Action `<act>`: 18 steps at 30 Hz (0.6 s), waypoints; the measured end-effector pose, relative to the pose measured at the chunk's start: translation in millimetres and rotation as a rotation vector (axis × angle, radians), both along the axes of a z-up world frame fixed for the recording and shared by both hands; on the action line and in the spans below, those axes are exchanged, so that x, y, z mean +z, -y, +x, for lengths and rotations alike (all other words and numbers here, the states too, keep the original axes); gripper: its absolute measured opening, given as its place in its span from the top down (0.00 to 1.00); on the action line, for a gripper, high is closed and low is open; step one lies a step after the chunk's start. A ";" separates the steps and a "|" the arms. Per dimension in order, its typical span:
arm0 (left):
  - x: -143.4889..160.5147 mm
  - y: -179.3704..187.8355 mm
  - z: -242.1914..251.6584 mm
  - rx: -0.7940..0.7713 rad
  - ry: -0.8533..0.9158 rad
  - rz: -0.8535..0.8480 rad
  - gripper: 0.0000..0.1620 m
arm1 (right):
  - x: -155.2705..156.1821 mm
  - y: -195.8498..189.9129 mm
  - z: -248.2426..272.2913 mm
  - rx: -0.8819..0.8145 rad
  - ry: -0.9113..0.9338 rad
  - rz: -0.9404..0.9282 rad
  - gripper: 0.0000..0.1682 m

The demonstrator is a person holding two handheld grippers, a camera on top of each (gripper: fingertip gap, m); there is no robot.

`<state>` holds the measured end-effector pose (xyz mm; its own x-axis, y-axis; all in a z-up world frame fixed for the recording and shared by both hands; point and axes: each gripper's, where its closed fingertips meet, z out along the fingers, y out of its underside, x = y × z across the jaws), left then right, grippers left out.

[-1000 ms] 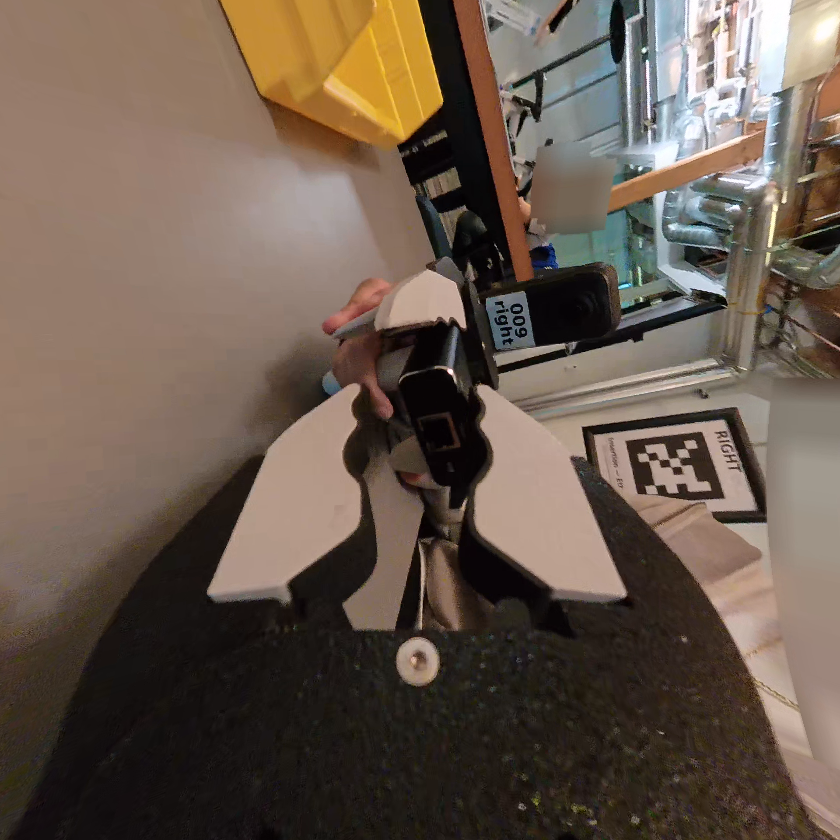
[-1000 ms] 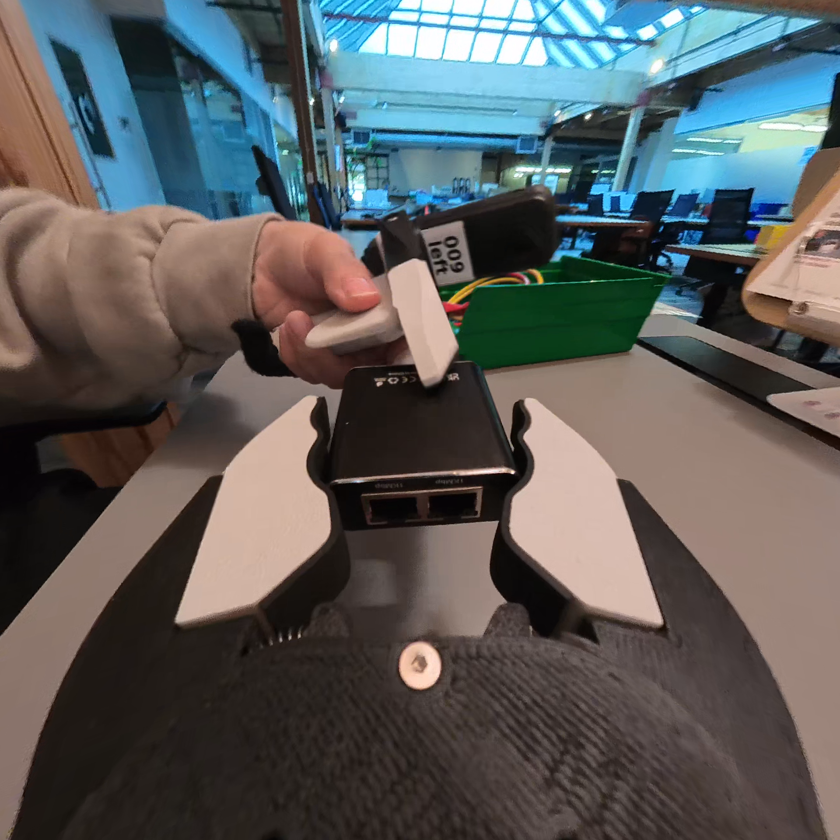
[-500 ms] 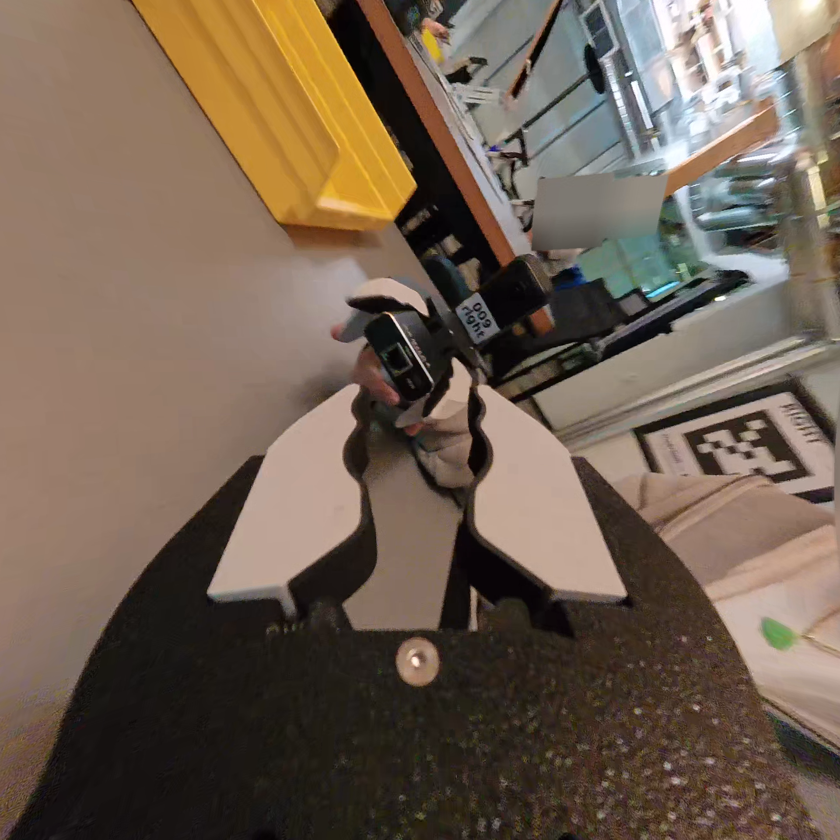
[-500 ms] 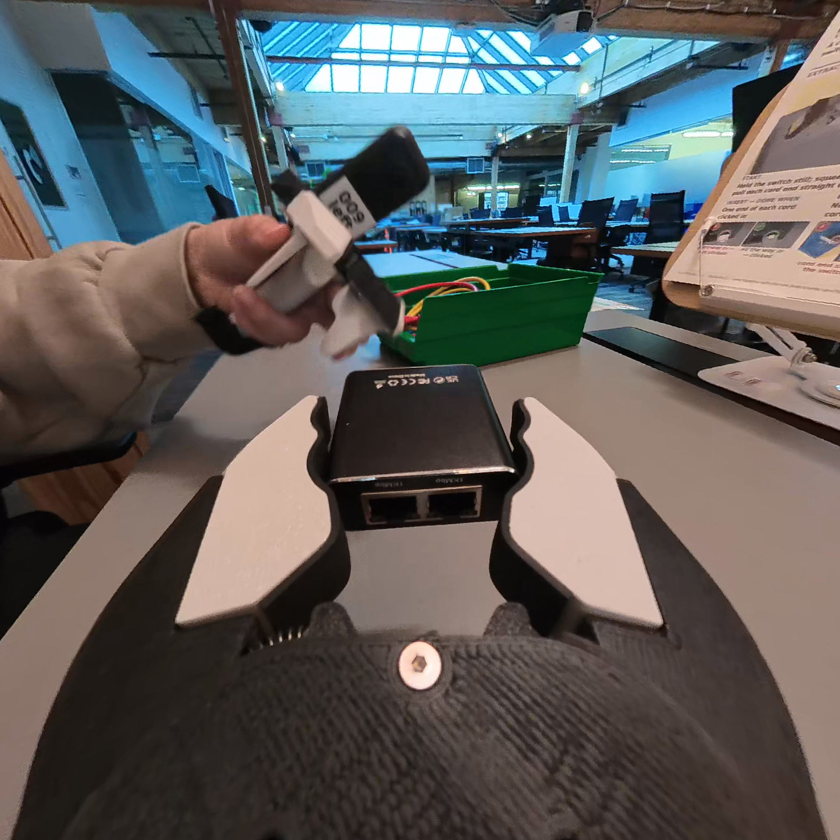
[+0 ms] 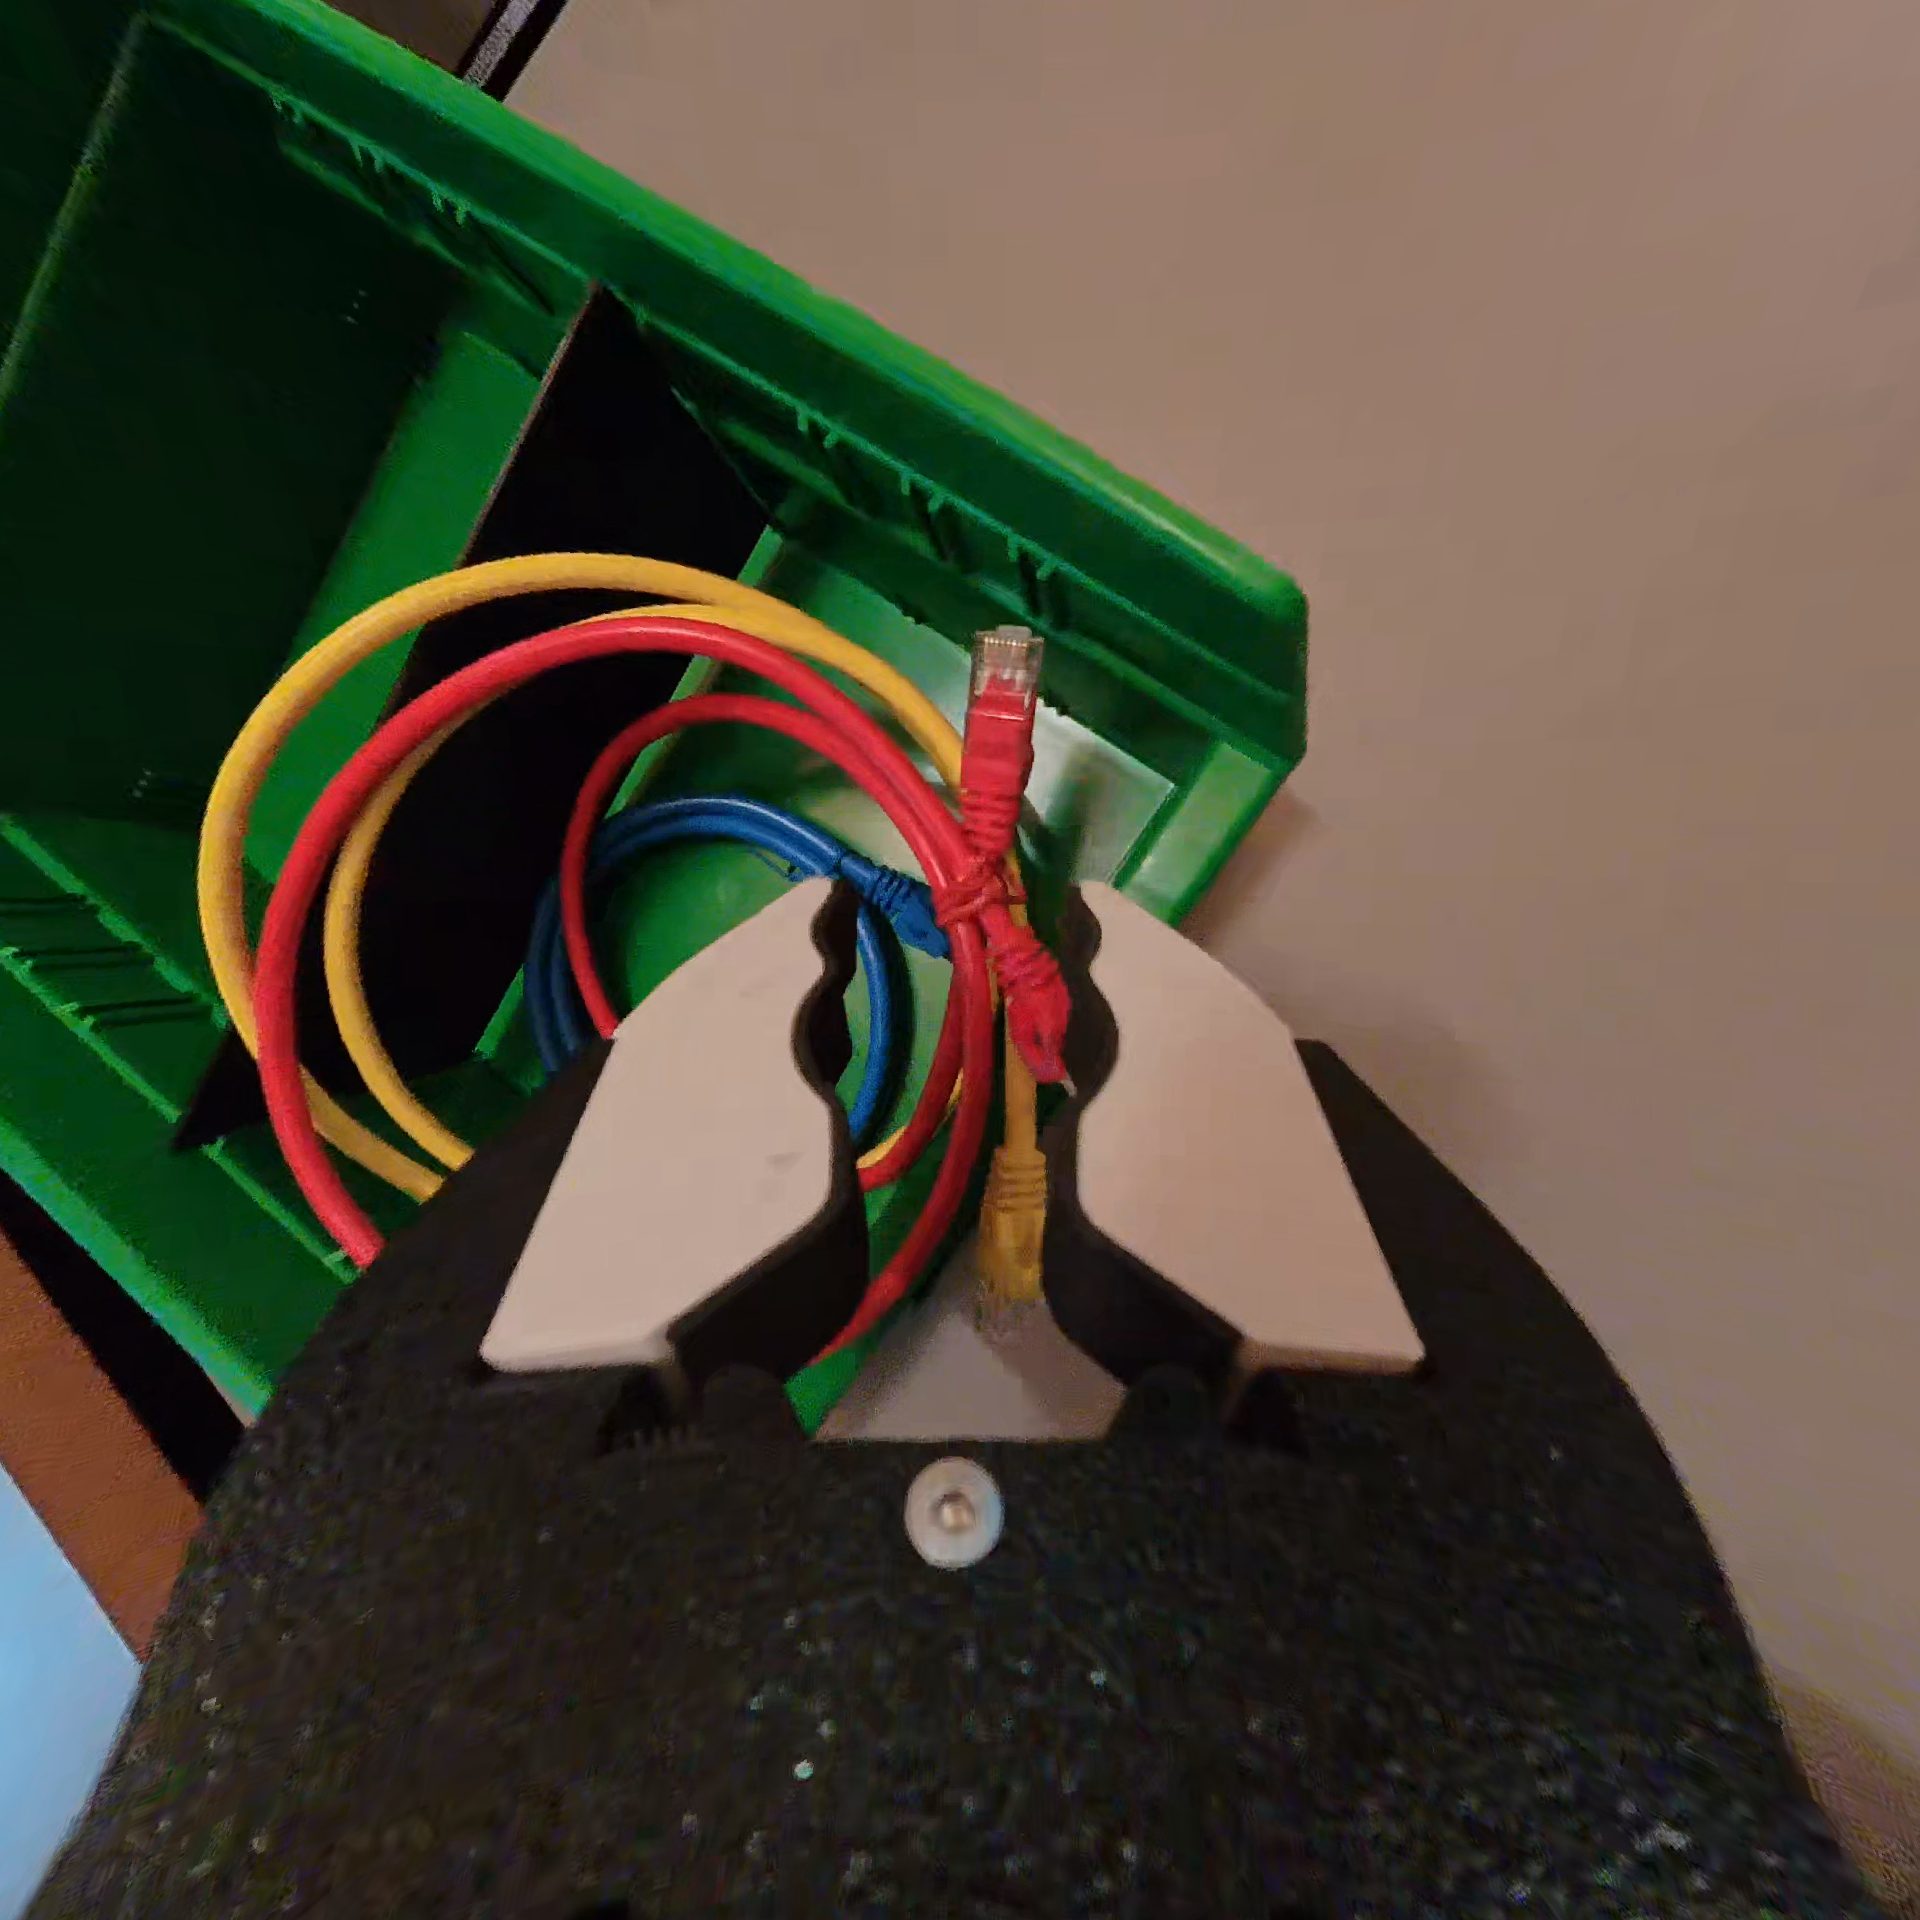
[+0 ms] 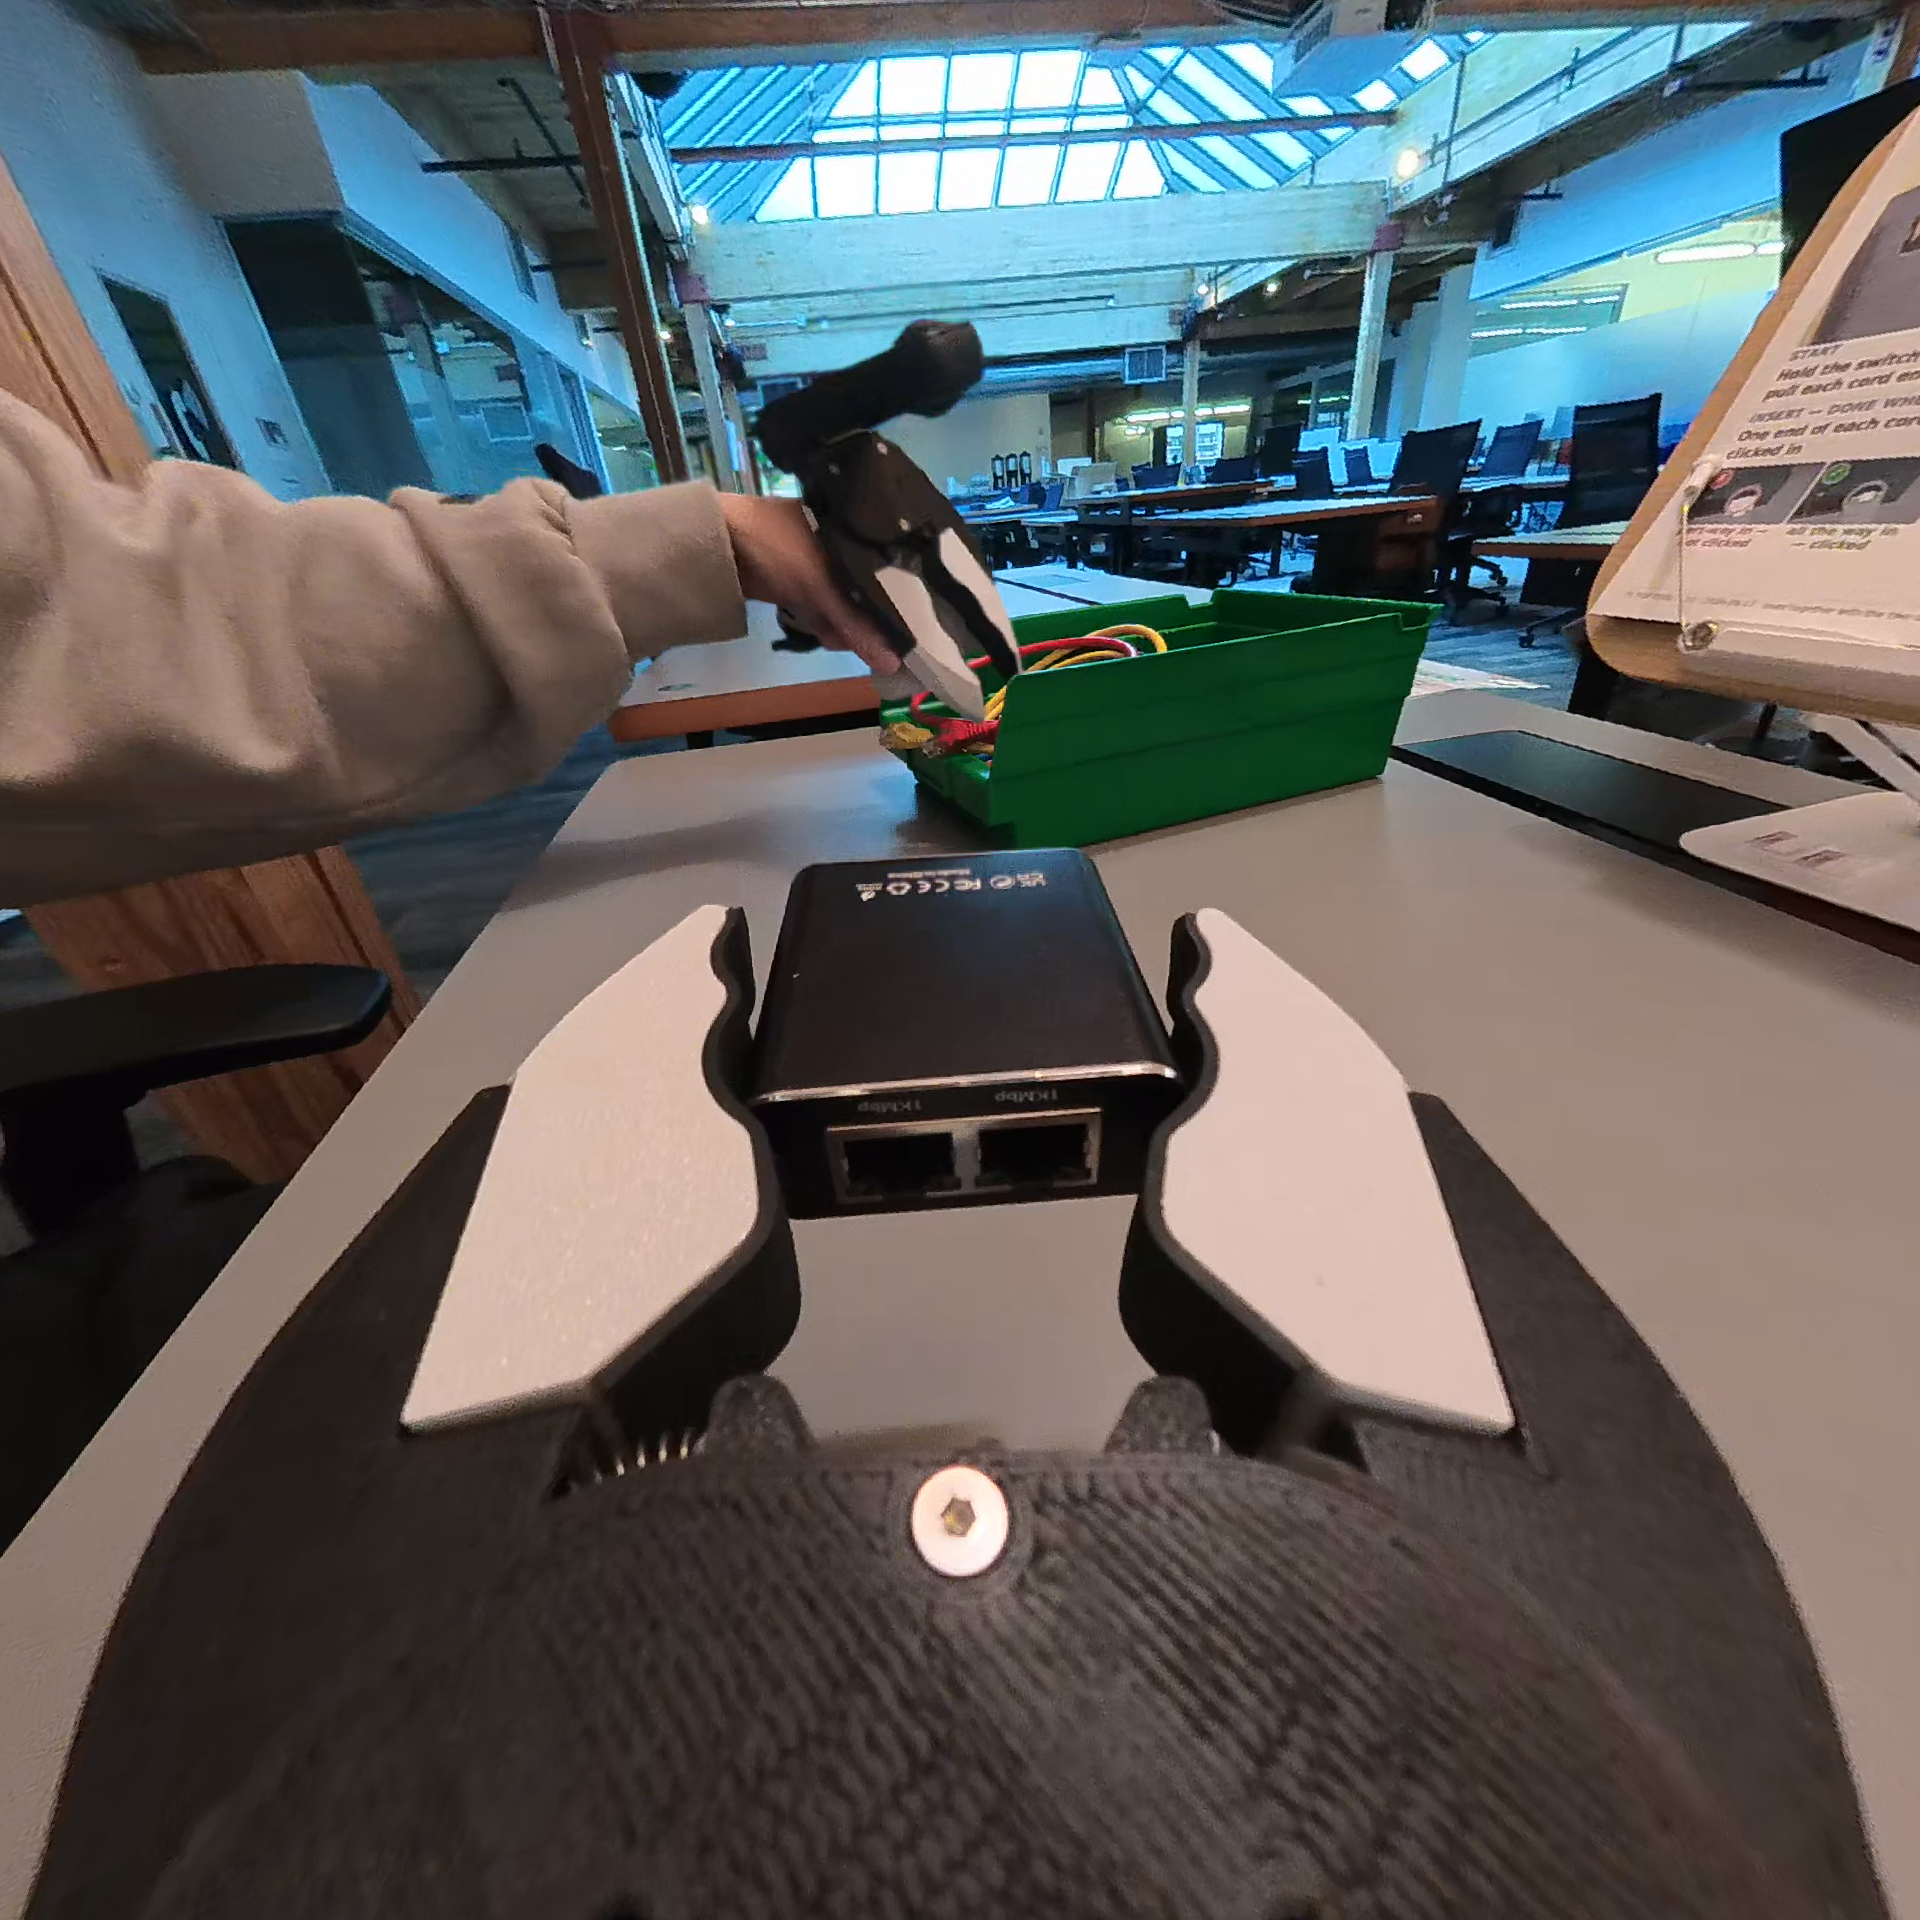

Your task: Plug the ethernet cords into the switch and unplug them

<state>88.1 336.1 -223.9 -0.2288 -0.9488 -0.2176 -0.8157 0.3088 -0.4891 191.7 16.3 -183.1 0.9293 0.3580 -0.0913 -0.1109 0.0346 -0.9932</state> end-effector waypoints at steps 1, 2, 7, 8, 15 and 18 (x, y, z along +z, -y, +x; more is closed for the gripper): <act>-4.2 0.9 1.2 -0.016 -0.001 -0.007 0.78 | -0.4 0.2 -1.4 0.006 0.007 -0.001 0.54; -7.6 2.4 2.5 -0.033 0.002 -0.015 0.78 | -0.7 0.3 -2.4 0.008 0.014 -0.001 0.54; -22.6 -2.1 8.6 0.005 -0.007 -0.080 0.78 | -2.3 -0.4 -5.7 0.013 0.039 -0.008 0.54; -22.8 0.2 12.2 -0.003 0.011 -0.095 0.78 | -3.1 -0.8 -6.9 0.021 0.041 -0.015 0.54; -21.3 5.9 21.1 -0.035 0.000 -0.089 0.88 | -3.6 0.3 -10.5 0.053 0.044 -0.018 0.54; -18.8 4.0 19.1 -0.034 0.002 -0.068 0.89 | -3.1 1.6 -12.7 0.065 0.052 -0.011 0.54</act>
